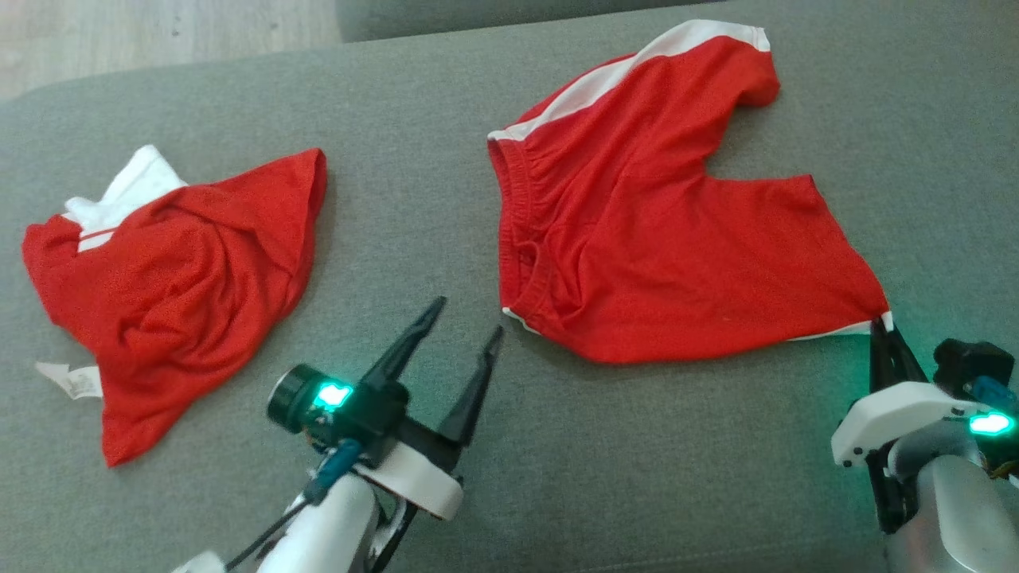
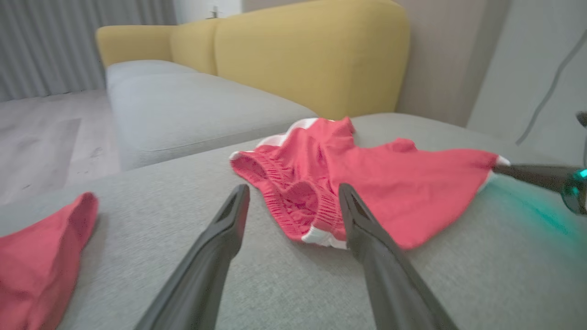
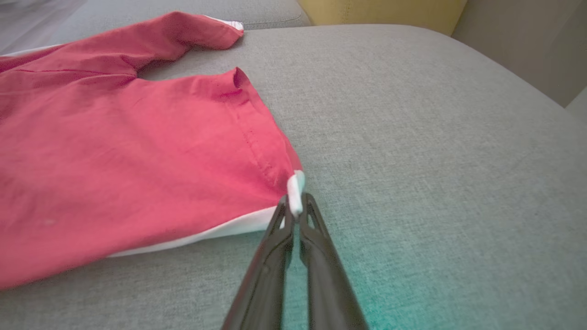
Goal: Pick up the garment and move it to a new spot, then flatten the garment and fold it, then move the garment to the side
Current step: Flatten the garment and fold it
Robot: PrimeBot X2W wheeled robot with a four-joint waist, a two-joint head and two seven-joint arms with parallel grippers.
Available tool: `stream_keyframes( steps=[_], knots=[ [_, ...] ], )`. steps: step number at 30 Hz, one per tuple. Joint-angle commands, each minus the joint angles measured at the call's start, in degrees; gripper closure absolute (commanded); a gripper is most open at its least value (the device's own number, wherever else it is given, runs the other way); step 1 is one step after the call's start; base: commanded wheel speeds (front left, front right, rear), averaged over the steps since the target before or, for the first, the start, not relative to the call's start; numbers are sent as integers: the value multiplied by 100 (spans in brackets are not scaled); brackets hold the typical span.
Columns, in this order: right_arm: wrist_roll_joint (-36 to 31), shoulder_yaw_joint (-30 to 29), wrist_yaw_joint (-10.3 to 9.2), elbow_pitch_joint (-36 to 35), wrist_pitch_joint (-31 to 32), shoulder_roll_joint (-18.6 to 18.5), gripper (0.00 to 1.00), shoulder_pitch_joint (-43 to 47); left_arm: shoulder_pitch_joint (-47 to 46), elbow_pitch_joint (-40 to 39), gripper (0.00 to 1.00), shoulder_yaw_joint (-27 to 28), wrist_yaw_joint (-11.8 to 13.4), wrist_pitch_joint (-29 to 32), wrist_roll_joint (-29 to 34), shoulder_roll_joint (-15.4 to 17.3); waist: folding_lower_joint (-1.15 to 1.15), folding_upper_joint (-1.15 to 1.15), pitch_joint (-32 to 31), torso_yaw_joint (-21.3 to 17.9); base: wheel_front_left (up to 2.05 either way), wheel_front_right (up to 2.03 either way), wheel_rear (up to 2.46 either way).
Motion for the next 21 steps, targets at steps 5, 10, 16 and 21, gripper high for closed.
stream_keyframes(
  steps=[5,10,16,21],
  knots=[
    [28,189,37,-279,56,-31,100,-86,-690,293,0,-598,-74,-9,224,302,0,0,159,-125,0,0,0],
    [109,250,37,-352,83,-31,100,-187,-1389,814,0,-1360,-81,67,303,602,0,0,356,-226,0,0,0],
    [186,349,37,-383,70,-31,100,-290,-2014,1341,0,-1810,-82,23,245,684,0,0,539,-321,0,0,0],
    [215,378,37,-363,57,-31,100,-332,-2287,1579,0,-2117,-83,-28,134,653,0,0,614,-343,0,0,0]
  ],
)
